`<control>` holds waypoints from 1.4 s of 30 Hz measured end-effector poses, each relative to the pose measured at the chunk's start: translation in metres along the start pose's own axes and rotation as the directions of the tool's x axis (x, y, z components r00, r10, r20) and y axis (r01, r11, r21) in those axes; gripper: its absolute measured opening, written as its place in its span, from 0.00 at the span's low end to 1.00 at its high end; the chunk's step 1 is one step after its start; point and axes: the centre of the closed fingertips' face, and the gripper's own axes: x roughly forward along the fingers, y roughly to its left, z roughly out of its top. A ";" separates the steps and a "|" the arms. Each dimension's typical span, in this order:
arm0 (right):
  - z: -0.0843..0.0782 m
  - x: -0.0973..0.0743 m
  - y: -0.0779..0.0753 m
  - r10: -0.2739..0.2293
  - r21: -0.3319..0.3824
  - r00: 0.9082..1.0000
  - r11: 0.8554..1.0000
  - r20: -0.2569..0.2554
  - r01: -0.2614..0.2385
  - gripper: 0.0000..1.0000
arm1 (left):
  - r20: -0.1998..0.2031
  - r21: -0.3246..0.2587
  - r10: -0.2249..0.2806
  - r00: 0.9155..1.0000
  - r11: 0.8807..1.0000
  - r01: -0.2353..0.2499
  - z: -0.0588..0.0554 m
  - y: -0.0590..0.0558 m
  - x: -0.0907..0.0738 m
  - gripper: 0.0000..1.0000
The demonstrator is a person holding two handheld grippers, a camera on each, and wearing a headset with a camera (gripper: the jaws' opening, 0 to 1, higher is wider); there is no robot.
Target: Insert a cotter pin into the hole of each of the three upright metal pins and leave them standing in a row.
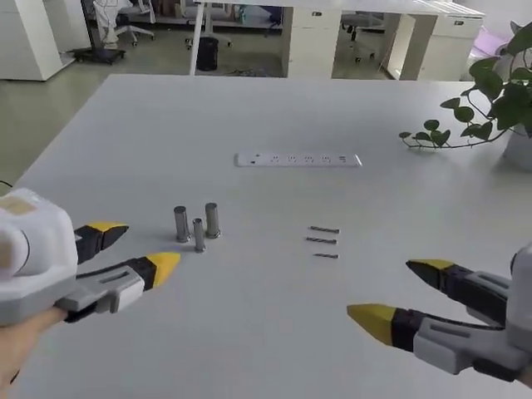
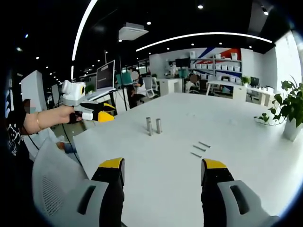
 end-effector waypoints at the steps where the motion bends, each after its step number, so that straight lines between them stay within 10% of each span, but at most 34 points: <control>1: 0.001 0.001 0.000 0.000 0.002 1.000 1.000 0.001 0.000 0.61 | 0.000 0.000 -0.006 1.000 1.000 0.006 0.000 0.001 0.004 0.42; 27: -0.010 0.031 -0.008 0.003 -0.005 0.997 1.000 -0.073 -0.003 0.60 | -0.049 -0.043 -0.087 0.995 0.995 0.085 -0.029 0.033 0.109 0.30; 42: -0.012 0.042 -0.013 0.003 -0.017 0.996 1.000 -0.091 -0.004 0.60 | -0.062 -0.072 -0.148 0.987 0.987 0.144 -0.050 0.038 0.141 0.23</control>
